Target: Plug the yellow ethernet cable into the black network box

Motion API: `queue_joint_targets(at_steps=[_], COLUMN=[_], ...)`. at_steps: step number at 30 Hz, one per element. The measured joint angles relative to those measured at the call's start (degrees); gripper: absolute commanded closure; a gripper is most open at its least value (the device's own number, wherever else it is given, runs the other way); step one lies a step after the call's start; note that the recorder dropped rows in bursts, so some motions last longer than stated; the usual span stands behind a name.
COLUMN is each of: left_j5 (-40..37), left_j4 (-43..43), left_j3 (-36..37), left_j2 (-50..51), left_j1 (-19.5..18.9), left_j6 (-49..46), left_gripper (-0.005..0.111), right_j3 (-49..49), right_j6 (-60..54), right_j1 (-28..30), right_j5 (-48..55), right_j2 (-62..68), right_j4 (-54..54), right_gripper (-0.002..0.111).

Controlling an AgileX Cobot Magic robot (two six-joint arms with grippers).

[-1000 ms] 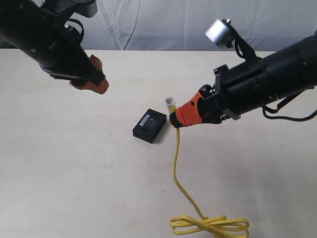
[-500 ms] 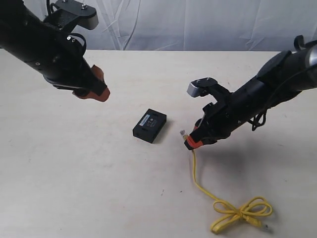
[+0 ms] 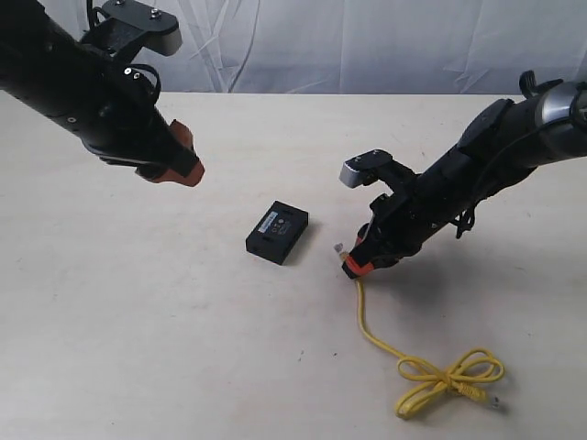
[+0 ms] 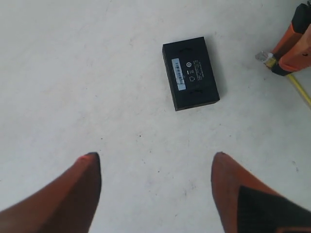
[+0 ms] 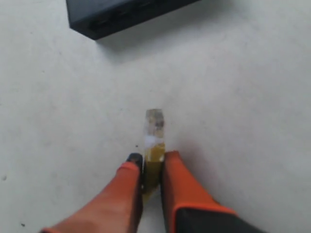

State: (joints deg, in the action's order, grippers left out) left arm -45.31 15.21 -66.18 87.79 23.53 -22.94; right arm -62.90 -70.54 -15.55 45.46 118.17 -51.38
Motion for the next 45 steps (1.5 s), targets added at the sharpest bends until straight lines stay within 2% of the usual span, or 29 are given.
queue_joint_targets(at_steps=[3,5,14,23,31,39,45], left_j5=[0.0,0.0,0.0,0.0,-0.1,-0.2,-0.3], left_j4=[0.0,0.0,0.0,0.0,0.0,0.3,0.5], left_j3=[0.0,0.0,0.0,0.0,0.0,0.0,0.0], left_j2=[0.0,0.0,0.0,0.0,0.0,0.0,0.0], left_j1=[0.0,0.0,0.0,0.0,0.0,0.0,0.0], left_j6=[0.0,0.0,0.0,0.0,0.0,0.0,0.0], left_gripper=[0.045,0.045,0.045,0.045,0.045,0.045,0.045], right_j3=[0.0,0.0,-0.6,-4.6,-4.6,-4.6,-4.6], right_j6=[0.0,-0.1,4.0,32.3,59.0,70.5,71.9], right_j1=[0.0,0.0,0.0,-1.4,-12.2,-13.6,-15.1], right_j5=[-0.2,0.4,-0.4,2.3,4.2,2.5,-0.4], right_j2=[0.0,-0.2,-2.6,-14.3,-16.5,-13.2,-9.3], right_j4=[0.2,0.1,5.0,19.1,37.3,38.0,37.4], right_gripper=[0.055,0.052,0.052,0.058,0.058,0.058,0.058])
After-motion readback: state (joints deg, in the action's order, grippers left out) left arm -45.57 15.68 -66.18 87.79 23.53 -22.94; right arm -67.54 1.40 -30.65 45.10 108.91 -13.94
